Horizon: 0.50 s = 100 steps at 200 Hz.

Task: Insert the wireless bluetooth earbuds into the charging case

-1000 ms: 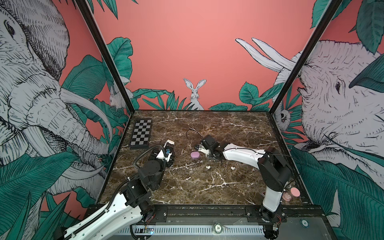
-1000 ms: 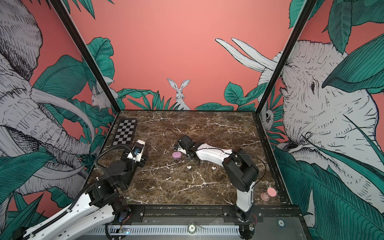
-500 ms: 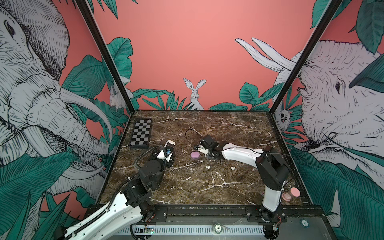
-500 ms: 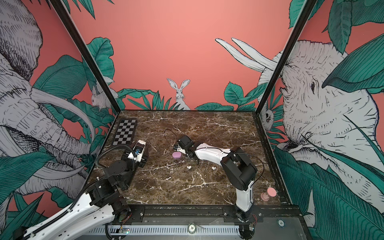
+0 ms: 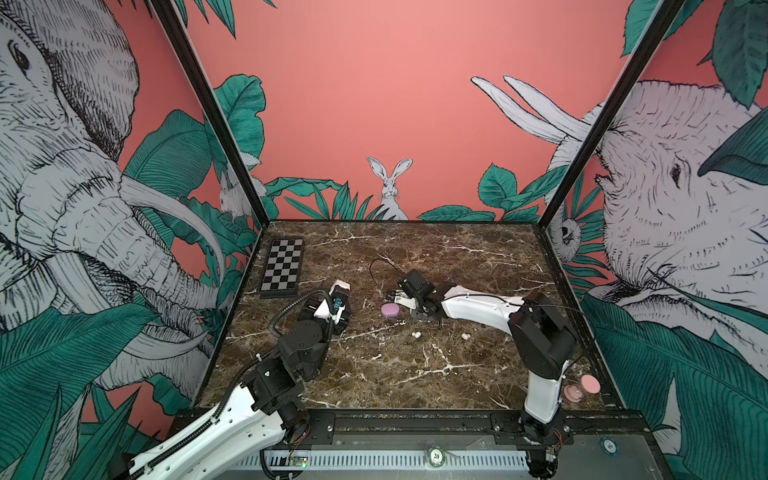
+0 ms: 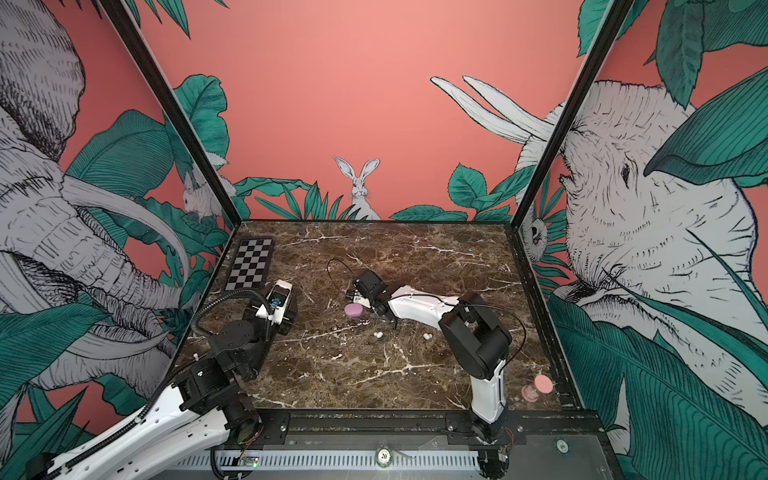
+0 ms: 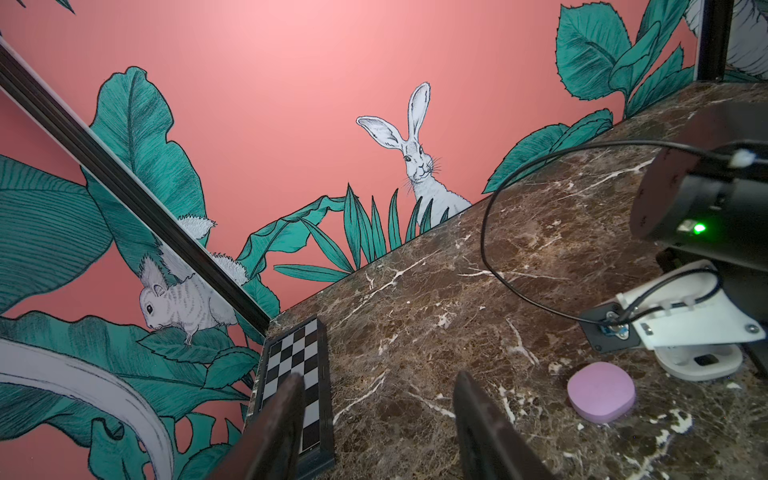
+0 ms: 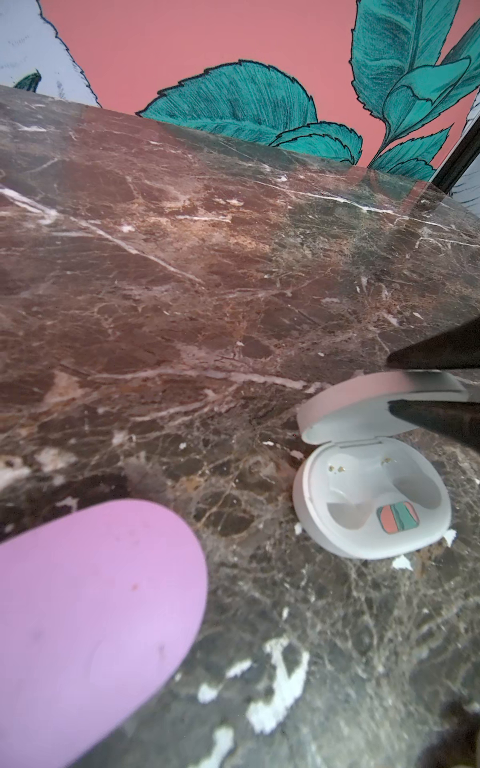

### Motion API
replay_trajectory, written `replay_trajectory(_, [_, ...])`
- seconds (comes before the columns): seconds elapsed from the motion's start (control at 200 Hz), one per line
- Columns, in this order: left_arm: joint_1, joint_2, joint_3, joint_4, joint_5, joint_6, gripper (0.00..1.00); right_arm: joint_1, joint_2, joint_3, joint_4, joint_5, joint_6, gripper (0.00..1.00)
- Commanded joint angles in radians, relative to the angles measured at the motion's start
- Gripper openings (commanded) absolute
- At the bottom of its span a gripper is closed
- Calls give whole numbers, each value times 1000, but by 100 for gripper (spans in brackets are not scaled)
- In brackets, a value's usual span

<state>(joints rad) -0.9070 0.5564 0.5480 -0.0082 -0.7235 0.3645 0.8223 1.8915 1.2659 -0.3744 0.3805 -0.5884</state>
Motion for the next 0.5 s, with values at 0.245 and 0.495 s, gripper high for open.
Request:
replay_trajectory(0.245, [3,-3,-10,24,-13,13,59,9,2,32,-13,15,1,20])
replay_trajectory(0.495, [3,-1,-10,25,-13,13,59,22,-8,39,-17,20,-1,21])
